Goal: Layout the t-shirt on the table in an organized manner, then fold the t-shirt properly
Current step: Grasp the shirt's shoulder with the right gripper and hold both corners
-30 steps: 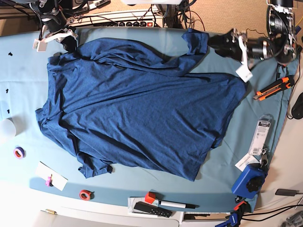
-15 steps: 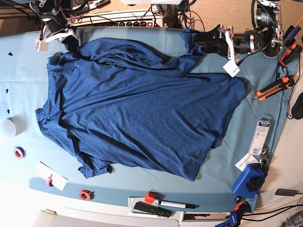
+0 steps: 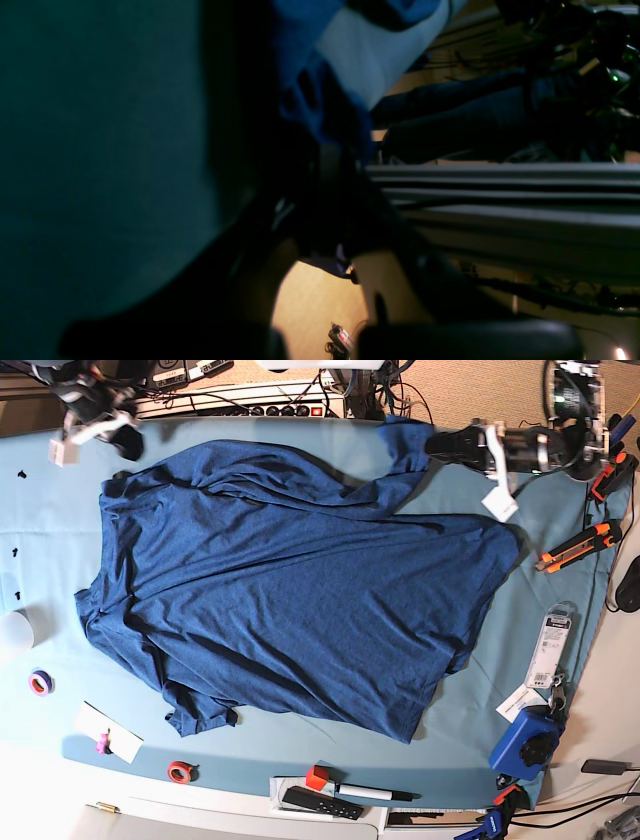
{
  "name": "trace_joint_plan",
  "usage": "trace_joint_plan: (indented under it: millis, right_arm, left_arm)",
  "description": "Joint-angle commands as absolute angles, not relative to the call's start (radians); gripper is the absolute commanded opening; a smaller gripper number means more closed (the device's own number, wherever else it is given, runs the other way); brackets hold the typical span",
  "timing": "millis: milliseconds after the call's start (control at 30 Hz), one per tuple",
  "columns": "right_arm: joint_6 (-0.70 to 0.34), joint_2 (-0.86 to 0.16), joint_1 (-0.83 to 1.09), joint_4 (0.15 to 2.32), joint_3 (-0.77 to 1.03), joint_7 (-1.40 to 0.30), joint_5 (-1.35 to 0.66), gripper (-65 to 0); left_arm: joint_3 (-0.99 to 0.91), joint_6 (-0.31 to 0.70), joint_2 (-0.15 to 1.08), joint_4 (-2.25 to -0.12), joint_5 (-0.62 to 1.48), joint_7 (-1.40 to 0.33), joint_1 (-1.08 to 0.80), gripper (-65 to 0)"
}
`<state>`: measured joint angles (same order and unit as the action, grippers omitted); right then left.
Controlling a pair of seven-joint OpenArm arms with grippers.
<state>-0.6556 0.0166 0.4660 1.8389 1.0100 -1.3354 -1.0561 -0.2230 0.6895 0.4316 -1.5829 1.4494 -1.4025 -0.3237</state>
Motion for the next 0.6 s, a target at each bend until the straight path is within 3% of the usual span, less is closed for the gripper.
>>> trace_joint_plan:
  millis: [0,167,200,267,300,567]
  right_arm:
    - [-0.662,-0.003,0.471,1.857,1.038,-1.33,-1.097,-65.0]
    - [-0.686,-0.01,0.471,1.857,1.081,-1.355,-1.137,-65.0]
    - [-0.688,-0.01,0.471,1.857,1.071,-1.36,-1.137,-59.7]
    - [-0.688,-0.01,0.471,1.857,1.04,-1.36,-1.136,-40.2]
    - [-0.688,-0.01,0.471,1.857,1.019,-1.356,-1.135,-34.1]
    - [-0.67,0.047,0.471,1.856,0.833,-1.222,-0.941,-33.2]
  left_arm:
    - [-0.226,0.694,0.438,-1.595,1.484,-1.396,-0.321,-65.0]
    - [-0.226,0.694,0.432,-1.595,1.484,-1.396,-0.318,-65.0]
    - [-0.226,0.695,0.432,-1.595,1.484,-1.396,-0.318,-65.0]
    - [-0.226,0.698,0.432,-1.595,1.484,-1.396,-0.316,-65.0]
    - [-0.226,0.698,0.432,-1.595,1.484,-1.396,-0.316,-65.0]
    - [-0.226,0.698,0.432,-1.595,1.484,-1.396,-0.316,-65.0]
